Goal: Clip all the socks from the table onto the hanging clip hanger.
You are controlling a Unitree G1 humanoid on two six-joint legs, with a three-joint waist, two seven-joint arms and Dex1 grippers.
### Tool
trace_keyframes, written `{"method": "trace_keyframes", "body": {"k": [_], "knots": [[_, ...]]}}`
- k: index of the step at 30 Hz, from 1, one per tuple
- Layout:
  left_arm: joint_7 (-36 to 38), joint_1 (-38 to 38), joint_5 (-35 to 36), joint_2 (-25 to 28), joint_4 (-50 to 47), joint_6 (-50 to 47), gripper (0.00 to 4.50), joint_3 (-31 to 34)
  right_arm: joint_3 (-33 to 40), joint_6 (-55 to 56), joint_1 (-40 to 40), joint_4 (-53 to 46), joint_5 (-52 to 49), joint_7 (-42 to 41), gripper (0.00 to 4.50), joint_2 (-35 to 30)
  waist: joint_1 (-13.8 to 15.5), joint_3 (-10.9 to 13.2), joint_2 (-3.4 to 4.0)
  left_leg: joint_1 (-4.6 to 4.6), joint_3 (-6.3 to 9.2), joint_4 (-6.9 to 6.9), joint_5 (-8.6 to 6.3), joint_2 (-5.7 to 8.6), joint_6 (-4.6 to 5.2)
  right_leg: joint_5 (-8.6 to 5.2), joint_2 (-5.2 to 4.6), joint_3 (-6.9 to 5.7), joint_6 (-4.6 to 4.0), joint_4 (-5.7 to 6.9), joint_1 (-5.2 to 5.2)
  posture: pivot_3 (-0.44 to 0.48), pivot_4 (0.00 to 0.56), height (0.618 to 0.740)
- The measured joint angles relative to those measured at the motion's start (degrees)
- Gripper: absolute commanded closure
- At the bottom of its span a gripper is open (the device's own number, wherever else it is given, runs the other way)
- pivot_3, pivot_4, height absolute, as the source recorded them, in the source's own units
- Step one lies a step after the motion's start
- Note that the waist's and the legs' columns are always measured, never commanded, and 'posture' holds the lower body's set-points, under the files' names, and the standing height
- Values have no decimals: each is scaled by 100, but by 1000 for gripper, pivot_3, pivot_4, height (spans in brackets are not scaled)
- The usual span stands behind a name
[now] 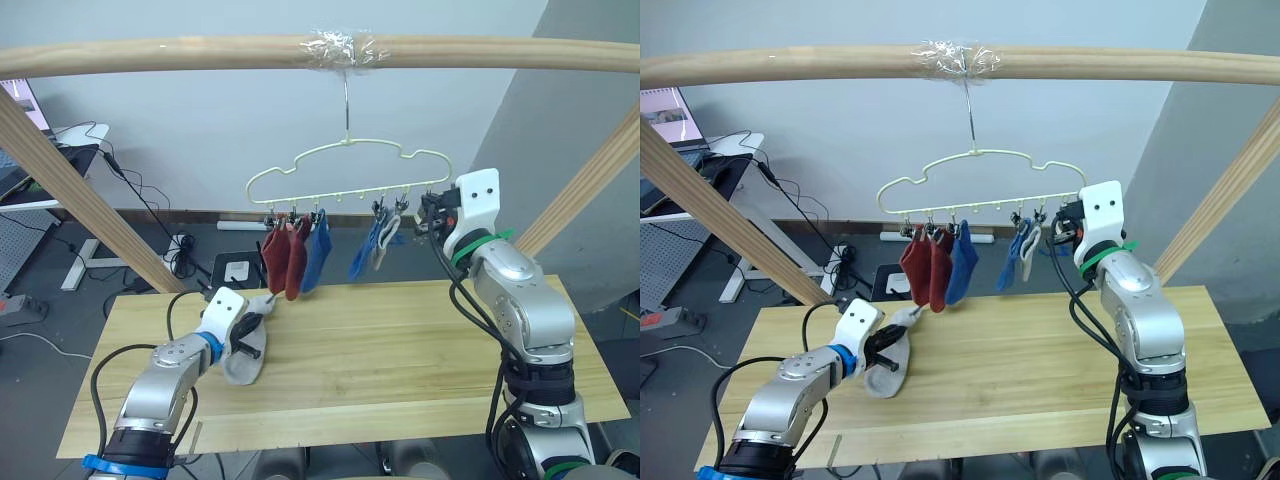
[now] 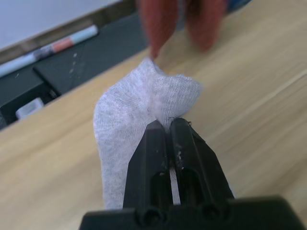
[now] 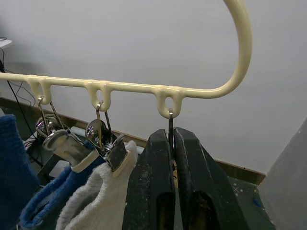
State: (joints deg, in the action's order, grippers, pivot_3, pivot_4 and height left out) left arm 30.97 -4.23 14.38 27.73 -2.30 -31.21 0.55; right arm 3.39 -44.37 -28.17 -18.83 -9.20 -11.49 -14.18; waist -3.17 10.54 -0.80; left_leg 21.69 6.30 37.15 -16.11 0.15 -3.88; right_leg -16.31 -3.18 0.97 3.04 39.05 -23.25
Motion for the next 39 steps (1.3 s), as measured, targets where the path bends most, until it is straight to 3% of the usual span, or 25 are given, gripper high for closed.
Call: {"method": "trace_keyframes", "body": {"k": [5, 11, 16, 19, 23, 27, 39], "knots": [[376, 105, 670, -43, -1241, -398, 4472, 33, 321, -508, -291, 116, -387, -113, 4500, -103, 3, 2, 0, 1, 0, -1, 0, 1, 0, 0, 0, 2, 0, -3, 3, -40, 179, 740], [510, 245, 1862, -362, -2924, -970, 4472, -70, 1320, -2305, -1138, 209, -1307, -86, 4500, -75, 10, 9, 1, 1, 2, 4, 0, 0, 2, 0, 0, 0, 0, -2, 6, -52, 189, 740], [325, 93, 1839, -745, -3375, -725, 4472, -611, 2360, -4092, -1922, 357, -1749, 59, 4500, 194, 6, 15, 11, 0, -3, 3, 3, 2, 8, 2, 1, 2, -4, -1, 8, -64, 192, 740], [93, -210, 1432, -1192, -3210, -269, 4472, -1075, 2904, -4722, -2368, 441, -1875, 277, 4500, 426, 6, 16, 14, 1, -5, 3, 4, 3, 10, 2, 1, 3, -4, -2, 8, -74, 193, 740], [-62, -482, 982, -1524, -2755, 248, 4472, -1406, 3180, -4770, -2566, 589, -2057, 564, 4500, 548, -11, 19, 20, 2, -9, 0, 6, 2, 14, 2, 2, 5, -4, -4, 7, -82, 194, 740], [-226, -913, 423, -2066, -1654, 967, 4472, -1745, 3364, -4770, -2719, 807, -2543, 1010, 4500, 524, -17, 28, 32, 6, -11, 1, 8, 5, 19, 3, 1, 6, -3, -7, 6, -99, 192, 740], [-295, -1690, -103, -2723, 113, 2243, 4472, -1689, 3364, -4770, -2732, 1053, -4110, 2187, 4500, 117, -166, 34, 38, 13, -11, -2, 12, 5, 26, 3, 0, 4, -3, -9, 2, -130, 193, 740]]}}
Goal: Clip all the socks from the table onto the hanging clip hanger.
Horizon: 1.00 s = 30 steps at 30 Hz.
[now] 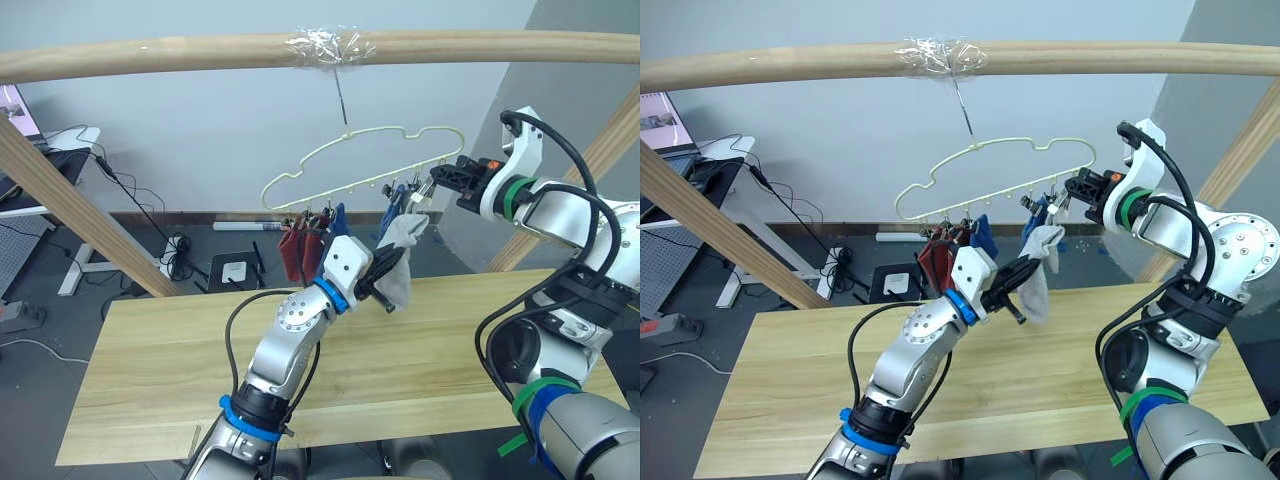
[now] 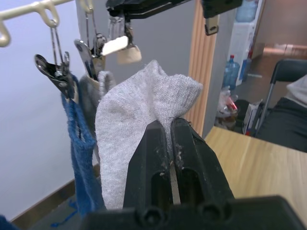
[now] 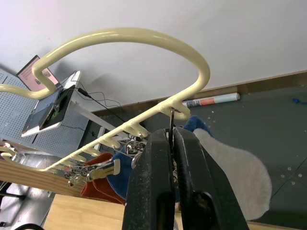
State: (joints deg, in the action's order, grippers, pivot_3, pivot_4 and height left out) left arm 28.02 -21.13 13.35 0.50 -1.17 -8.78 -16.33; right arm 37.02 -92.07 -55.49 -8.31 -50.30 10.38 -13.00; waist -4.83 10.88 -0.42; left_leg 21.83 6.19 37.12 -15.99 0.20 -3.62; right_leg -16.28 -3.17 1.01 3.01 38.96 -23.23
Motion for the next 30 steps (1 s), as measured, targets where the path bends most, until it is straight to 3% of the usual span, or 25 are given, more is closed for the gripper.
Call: {"method": "trace_keyframes", "body": {"k": [19, 22, 30], "knots": [[-26, -431, -128, -306, 589, 353, 4472, 110, 111, 1, 45, 368, -1768, 1601, 4500, -13, -30, 16, 13, 2, 0, -3, 2, 0, 3, 0, 1, -1, 1, -3, 0, -129, 196, 740], [-28, -460, -127, -367, 590, 391, 4500, 101, 105, 1, 54, 406, -1993, 1719, 3800, -64, -33, 17, 15, 1, 0, -7, 1, -1, 4, -1, 2, -1, 1, -5, 0, -129, 196, 740], [177, -393, 38, -374, 392, 79, 4500, 50, 93, 6, 88, 407, -2277, 1881, 1054, -71, -30, 18, 16, 2, 1, -6, 3, 0, 6, -1, 2, -2, 2, -4, 0, -126, 187, 740]]}}
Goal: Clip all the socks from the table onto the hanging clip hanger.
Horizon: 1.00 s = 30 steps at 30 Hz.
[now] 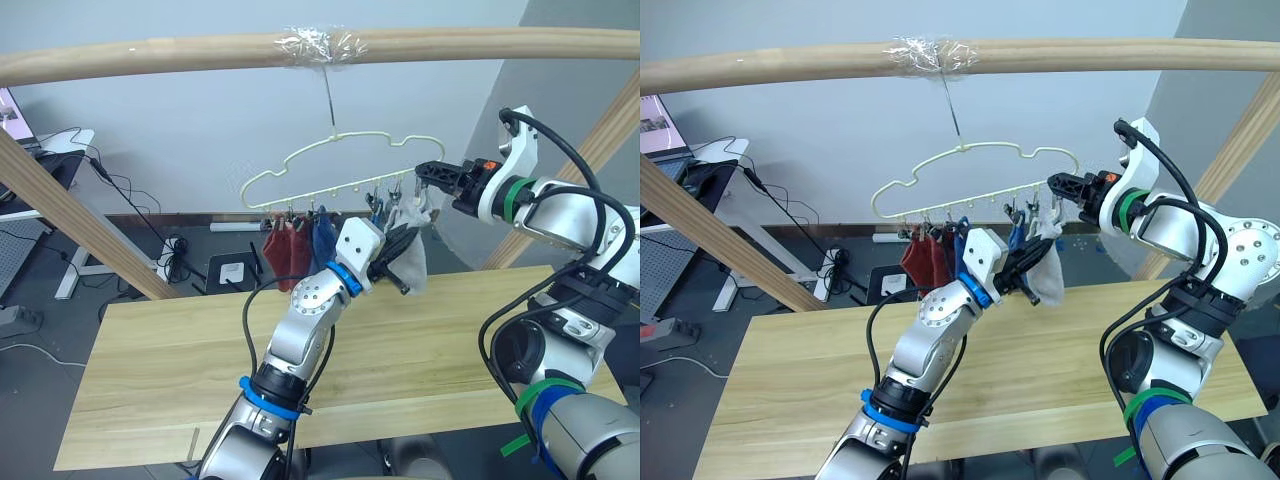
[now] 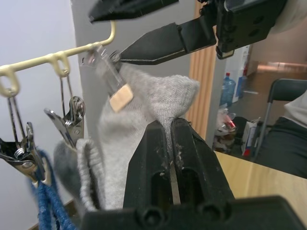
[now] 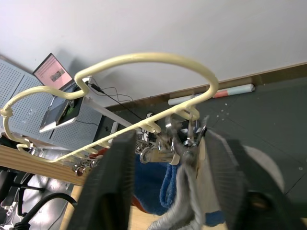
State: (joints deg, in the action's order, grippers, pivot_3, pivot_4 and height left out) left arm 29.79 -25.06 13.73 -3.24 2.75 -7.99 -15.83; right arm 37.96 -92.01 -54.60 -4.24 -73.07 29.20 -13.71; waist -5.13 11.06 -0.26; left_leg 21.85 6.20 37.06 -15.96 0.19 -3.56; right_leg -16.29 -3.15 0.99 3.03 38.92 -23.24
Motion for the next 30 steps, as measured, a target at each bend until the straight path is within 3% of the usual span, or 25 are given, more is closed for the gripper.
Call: {"method": "trace_keyframes", "body": {"k": [3, 8, 13, 20, 24, 29, 30], "knots": [[213, 147, 262, -7, -335, -423, 4500, -93, 0, 44, 7, 3, -31, 2, 58, -136, 1, 0, 1, 2, 0, -2, 0, 0, 0, 0, 0, -1, 0, -4, 0, -127, 181, 740], [181, 205, 428, -144, -445, -729, 4500, -92, -138, 178, 158, -29, -18, -107, 22, -406, 8, 0, 1, 1, 0, 1, 0, 0, 1, 0, 0, -1, 0, -3, 0, -129, 177, 740], [-65, 155, 463, -258, -391, -954, 4500, 114, -720, 444, 633, -617, 181, -796, 22, -967, 2, 1, 1, 0, 0, -1, 1, 0, 1, -1, 2, -1, 2, -7, 0, -128, 177, 740], [17, 314, 884, -148, -245, -1597, 2757, 334, -1658, 1822, 1977, -1765, 1225, -1805, 0, -1217, 10, 1, -1, -1, 2, -2, 1, 1, 1, -3, 2, -3, 5, -8, 2, -118, 177, 740], [332, 878, 888, 382, -340, -1886, 1570, 239, -2124, 2555, 3057, -2204, 1844, -2398, 0, -1322, 11, 3, -1, -3, 1, -3, 1, 0, 0, -4, 2, -1, 8, -9, 1, -107, 181, 740], [463, 1715, 939, 1059, -953, -2189, 76, 338, -3114, 3836, 4520, -2493, 3201, -3362, 0, -1890, 19, 9, -7, -9, 2, -2, 1, -1, 0, -5, 2, 1, 9, -5, 1, -88, 186, 740], [465, 1896, 1002, 1221, -1186, -2244, 29, 423, -3238, 4072, 4737, -2494, 3410, -3505, 0, -1906, 18, 11, -11, -12, 2, -3, 2, -3, 0, -5, 3, 1, 9, -4, 3, -88, 186, 740]]}}
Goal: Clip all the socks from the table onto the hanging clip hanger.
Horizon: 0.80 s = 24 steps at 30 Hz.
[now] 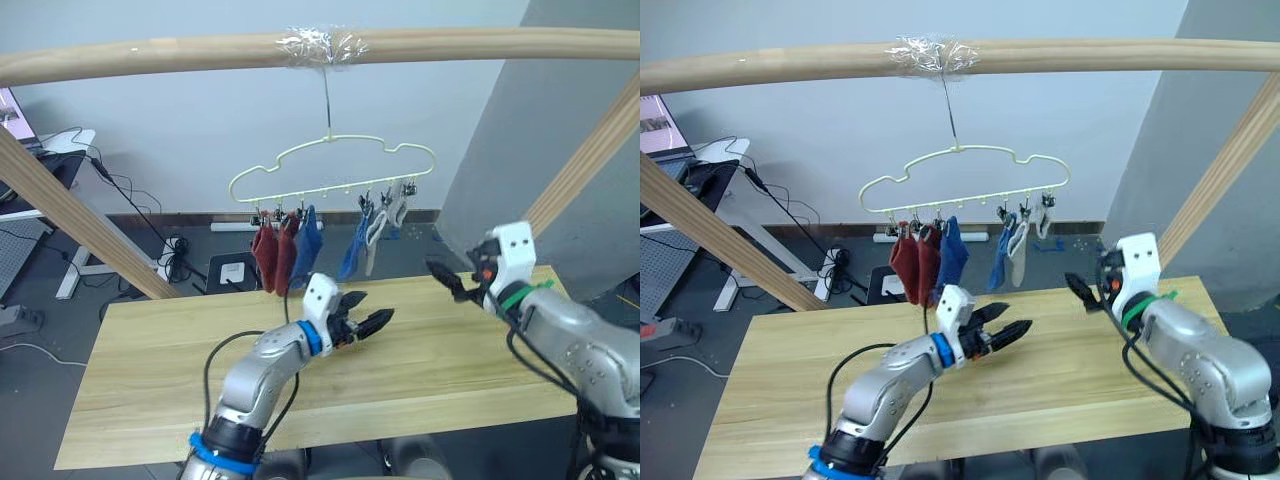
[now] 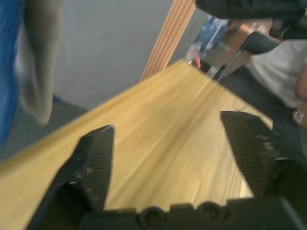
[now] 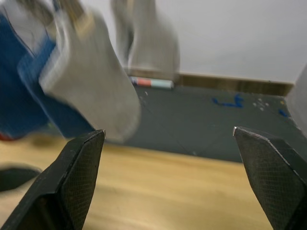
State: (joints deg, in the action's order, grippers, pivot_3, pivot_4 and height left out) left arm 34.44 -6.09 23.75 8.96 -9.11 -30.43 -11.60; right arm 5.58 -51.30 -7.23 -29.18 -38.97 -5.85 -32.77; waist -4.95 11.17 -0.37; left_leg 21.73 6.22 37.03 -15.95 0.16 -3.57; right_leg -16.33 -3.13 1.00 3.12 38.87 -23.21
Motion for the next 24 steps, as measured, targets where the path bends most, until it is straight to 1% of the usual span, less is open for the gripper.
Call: {"method": "trace_keyframes", "body": {"k": [4, 6, 8, 10, 15, 18, 21, 24], "knots": [[-87, 562, 1, 613, -697, -21, 29, 443, -336, 578, 578, 28, 560, -399, 0, -27, 11, 5, -9, -7, 2, -1, 0, -2, 0, -1, 2, 0, 1, 0, 4, -47, 188, 740], [-306, 981, -147, 1077, -933, -16, 29, 969, -500, 817, 944, 144, 872, -574, 0, -41, 21, 8, -13, -9, 3, -3, 0, -6, 0, -1, 5, 1, 0, 1, 4, -37, 187, 740], [-507, 1331, -378, 1444, -1023, 38, 29, 1363, -650, 968, 1071, 321, 1125, -697, 0, -48, 27, 11, -16, -9, 0, -1, 0, -5, 0, 0, 4, 3, -1, 0, 3, -23, 184, 740], [-748, 1717, -737, 1686, -1090, 244, 29, 1649, -697, 1083, 1095, 417, 1281, -788, 0, 22, 49, 12, -20, -8, 0, -1, 0, -1, 0, 0, 1, 6, -1, -3, 4, -15, 184, 740], [-936, 2527, -987, 1938, -1063, 217, 29, 2111, -671, 1221, 1167, 570, 1511, -898, 0, 151, 189, 17, -31, -6, 5, -6, 0, -2, 0, 0, -1, 1, -2, -10, 3, -6, 182, 740], [-942, 2945, -1031, 1942, -1061, 355, 29, 2274, -619, 1218, 1347, 661, 1569, -950, 0, 172, 291, 18, -33, 2, 7, -6, 0, 0, 0, 0, -4, -2, -3, -17, 2, 1, 175, 740], [-866, 3144, -1097, 2007, -982, 450, 29, 2311, -484, 1238, 1434, 708, 1677, -961, 0, 172, 342, 17, -36, 2, 6, -3, 0, 2, -1, 0, -6, -3, -2, -18, 3, 2, 167, 740], [-716, 3154, -1081, 2018, -742, 579, 29, 2311, -404, 1314, 1524, 819, 1849, -934, 0, 177, 344, 14, -40, 0, 6, -4, 0, 0, -1, 1, -5, -4, -4, -16, 3, 3, 159, 740]]}}
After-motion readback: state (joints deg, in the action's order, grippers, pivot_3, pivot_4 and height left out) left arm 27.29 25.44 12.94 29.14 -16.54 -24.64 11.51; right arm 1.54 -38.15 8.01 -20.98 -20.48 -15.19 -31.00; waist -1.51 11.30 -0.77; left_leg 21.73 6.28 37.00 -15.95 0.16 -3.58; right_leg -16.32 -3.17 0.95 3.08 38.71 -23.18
